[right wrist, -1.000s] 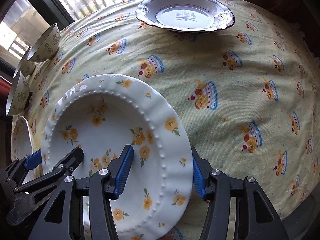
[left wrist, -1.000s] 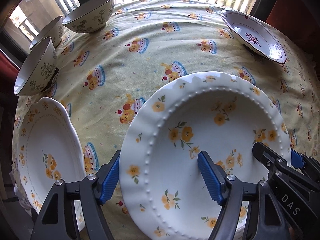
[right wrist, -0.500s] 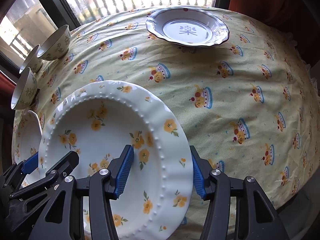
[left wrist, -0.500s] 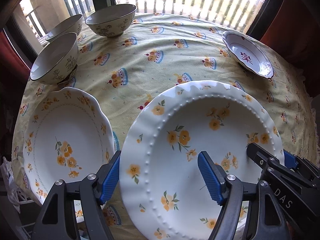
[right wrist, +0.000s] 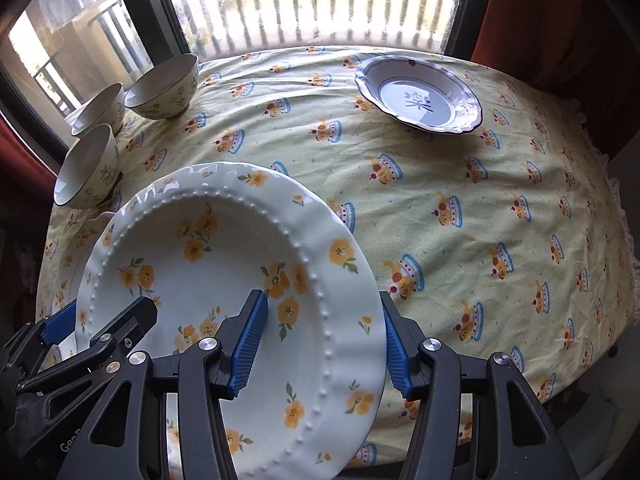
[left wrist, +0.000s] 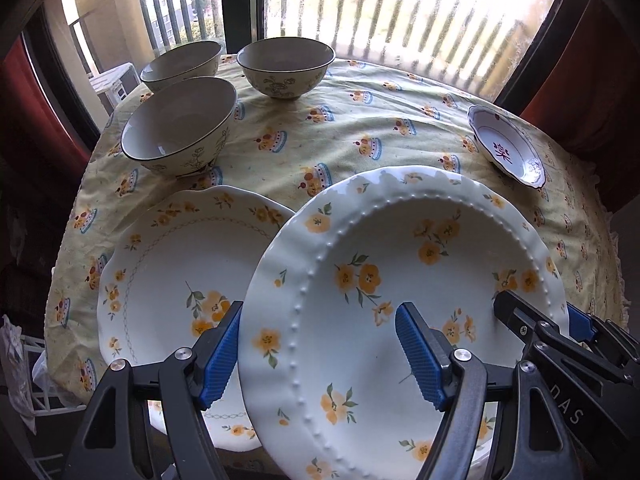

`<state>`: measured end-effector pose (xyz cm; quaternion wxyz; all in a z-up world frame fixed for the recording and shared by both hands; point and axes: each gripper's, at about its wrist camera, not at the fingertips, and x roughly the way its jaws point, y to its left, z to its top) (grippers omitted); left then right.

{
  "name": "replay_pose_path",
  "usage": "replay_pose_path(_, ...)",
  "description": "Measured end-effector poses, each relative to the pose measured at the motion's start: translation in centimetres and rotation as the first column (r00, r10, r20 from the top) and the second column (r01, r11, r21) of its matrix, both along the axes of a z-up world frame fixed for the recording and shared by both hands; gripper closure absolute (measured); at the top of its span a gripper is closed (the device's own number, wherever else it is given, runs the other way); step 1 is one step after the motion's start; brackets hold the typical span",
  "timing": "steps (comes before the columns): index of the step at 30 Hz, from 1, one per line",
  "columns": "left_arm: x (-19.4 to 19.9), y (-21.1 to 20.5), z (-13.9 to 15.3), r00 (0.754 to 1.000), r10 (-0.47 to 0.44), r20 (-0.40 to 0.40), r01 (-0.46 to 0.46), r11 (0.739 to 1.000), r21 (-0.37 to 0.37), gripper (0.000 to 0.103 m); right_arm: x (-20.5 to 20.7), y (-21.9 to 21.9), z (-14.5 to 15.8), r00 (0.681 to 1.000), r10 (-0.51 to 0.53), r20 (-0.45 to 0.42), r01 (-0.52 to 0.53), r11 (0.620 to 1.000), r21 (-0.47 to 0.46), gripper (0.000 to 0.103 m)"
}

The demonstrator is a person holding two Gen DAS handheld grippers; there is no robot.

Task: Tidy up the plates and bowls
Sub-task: 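Carry the beaded plate over the large flower plate and lower it on top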

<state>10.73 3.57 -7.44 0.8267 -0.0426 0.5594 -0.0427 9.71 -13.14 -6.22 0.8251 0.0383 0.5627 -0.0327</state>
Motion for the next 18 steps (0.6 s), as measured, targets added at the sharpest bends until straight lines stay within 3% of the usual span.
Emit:
replay_pose_path(10, 0.0, 4.6, -0.4, 1.0, -0.004, 0.003, 0.004, 1.0, -0.009, 0.028, -0.6, 5.0, 0.6, 1.0, -0.007, 0.024, 0.007, 1.0, -0.006, 0.045)
replay_pose_path(18, 0.4, 7.4, -2.6, 0.999, 0.001, -0.053, -0.001, 1.0, -0.005, 0.028, -0.3, 8.1, -1.0, 1.0, -0.004, -0.005, 0.004, 1.0, 0.001, 0.045)
